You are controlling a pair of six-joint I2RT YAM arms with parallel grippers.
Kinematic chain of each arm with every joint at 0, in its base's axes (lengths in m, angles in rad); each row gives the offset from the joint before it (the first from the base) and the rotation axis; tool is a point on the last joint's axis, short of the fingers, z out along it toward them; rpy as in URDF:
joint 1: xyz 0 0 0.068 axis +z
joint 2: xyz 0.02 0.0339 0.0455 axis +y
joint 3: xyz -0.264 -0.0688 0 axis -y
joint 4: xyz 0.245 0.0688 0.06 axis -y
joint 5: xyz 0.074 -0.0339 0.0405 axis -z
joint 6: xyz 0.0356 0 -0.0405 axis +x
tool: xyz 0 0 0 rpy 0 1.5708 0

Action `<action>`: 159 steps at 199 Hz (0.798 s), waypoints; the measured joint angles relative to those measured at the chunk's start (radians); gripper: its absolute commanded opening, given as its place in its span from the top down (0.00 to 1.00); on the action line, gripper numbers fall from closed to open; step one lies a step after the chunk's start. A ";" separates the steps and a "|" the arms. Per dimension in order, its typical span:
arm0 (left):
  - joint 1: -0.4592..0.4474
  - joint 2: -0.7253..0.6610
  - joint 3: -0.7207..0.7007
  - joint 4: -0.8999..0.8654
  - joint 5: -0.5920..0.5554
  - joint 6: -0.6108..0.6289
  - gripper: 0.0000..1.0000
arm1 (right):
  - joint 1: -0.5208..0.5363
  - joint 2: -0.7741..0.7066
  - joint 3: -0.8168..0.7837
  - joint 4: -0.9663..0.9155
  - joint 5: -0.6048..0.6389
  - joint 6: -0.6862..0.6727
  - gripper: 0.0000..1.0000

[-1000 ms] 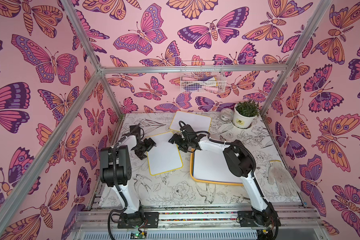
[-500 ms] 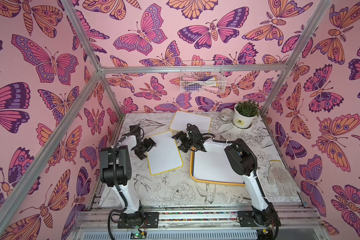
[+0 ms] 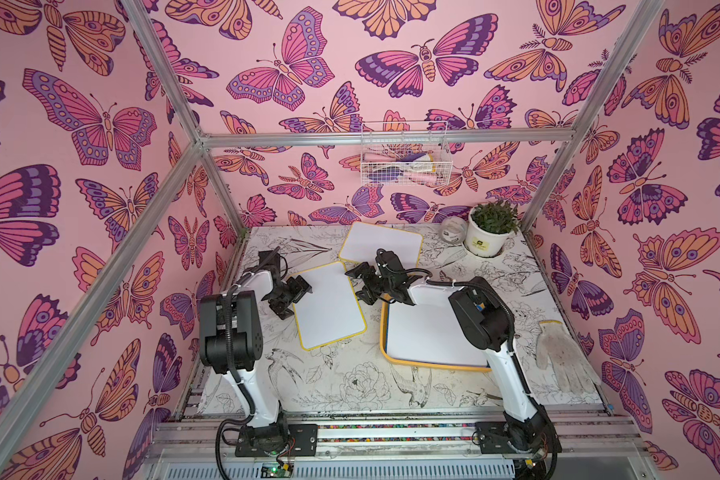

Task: Put the whiteboard into the storage box
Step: Pick up the whiteboard at the center of the board.

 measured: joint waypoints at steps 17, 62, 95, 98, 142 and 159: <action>0.000 0.000 0.000 0.002 0.006 -0.002 0.06 | 0.010 0.000 0.045 -0.096 0.019 -0.081 0.09; 0.000 0.002 0.000 0.009 0.025 -0.004 0.06 | 0.056 0.008 0.163 -0.347 0.123 -0.348 0.09; 0.000 0.005 0.000 0.012 0.040 -0.004 0.06 | 0.113 0.010 0.212 -0.472 0.258 -0.554 0.09; 0.000 0.005 0.000 0.012 0.040 -0.004 0.06 | 0.119 0.010 0.216 -0.481 0.272 -0.573 0.09; 0.000 0.006 0.000 0.012 0.041 -0.003 0.06 | 0.200 0.010 0.213 -0.525 0.458 -0.788 0.07; 0.000 0.006 0.000 0.012 0.040 -0.003 0.06 | 0.226 0.010 0.191 -0.501 0.524 -0.840 0.07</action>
